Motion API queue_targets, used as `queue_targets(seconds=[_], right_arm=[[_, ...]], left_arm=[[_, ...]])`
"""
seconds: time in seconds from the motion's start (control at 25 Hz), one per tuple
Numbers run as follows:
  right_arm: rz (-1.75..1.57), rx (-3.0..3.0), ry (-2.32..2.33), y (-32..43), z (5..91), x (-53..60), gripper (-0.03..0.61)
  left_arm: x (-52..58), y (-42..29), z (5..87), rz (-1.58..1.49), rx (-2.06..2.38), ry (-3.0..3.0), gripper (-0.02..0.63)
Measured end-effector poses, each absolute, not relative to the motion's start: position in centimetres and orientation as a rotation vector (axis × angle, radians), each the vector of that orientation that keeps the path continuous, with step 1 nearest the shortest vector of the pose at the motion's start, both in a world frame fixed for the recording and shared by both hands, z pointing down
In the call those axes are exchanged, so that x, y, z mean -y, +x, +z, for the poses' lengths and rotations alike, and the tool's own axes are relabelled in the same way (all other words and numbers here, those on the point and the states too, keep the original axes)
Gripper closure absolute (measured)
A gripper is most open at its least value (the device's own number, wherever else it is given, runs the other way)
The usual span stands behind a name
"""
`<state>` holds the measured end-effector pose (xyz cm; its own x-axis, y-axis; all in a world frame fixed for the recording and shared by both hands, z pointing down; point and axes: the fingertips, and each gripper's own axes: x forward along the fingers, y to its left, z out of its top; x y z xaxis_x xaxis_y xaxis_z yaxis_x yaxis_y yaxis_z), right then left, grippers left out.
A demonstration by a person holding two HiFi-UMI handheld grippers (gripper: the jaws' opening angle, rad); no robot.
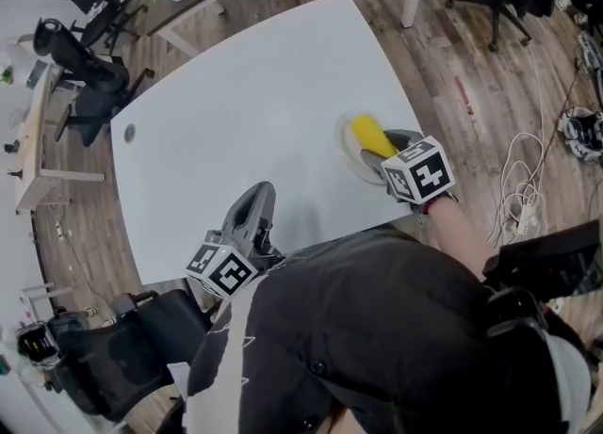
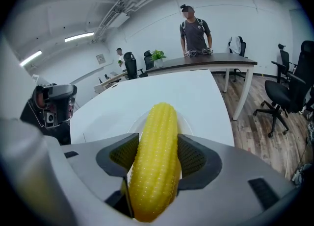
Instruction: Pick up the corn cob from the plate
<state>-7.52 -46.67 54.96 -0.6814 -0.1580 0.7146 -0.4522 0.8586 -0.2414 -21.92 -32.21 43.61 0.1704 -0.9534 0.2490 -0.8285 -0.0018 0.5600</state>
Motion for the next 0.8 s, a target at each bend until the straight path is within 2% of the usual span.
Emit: queue_targets(seconds=[0.44,0.8], right_arm=[[0.585,2.354,0.558,-7.5,51.6,45.6,0.327],[0.662,2.393,0.593,-8.0,48.8,39.4,0.327]], left_arm=[[26.5,-24.6,43.0,-0.357,1.716,1.813,0.598],[19.1,-26.8,42.6,-0.408,1.739,1.796,0.598]])
